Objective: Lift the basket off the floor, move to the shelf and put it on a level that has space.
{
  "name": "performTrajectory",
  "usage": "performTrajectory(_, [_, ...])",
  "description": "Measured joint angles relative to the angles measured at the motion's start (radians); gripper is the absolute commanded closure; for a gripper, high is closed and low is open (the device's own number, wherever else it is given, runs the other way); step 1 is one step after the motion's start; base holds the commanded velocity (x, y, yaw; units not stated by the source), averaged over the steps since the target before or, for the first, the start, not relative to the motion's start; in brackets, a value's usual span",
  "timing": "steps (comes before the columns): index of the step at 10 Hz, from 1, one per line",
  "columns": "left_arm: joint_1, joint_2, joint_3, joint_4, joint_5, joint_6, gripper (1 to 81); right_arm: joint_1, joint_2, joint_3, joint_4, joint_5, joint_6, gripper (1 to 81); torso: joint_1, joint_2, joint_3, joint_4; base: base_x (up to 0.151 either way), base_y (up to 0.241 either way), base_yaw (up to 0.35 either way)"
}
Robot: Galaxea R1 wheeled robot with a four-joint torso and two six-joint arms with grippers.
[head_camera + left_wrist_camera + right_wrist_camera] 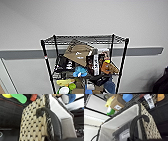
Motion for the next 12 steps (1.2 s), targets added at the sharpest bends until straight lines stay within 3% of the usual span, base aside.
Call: performTrajectory(12, [0.005, 0.000, 0.000, 0.000, -0.004, 0.000, 81.1, 0.001, 0.000, 0.000, 0.000, 0.000, 0.000, 81.1, 0.000, 0.000, 0.000, 0.000, 0.092, 0.000, 0.000])
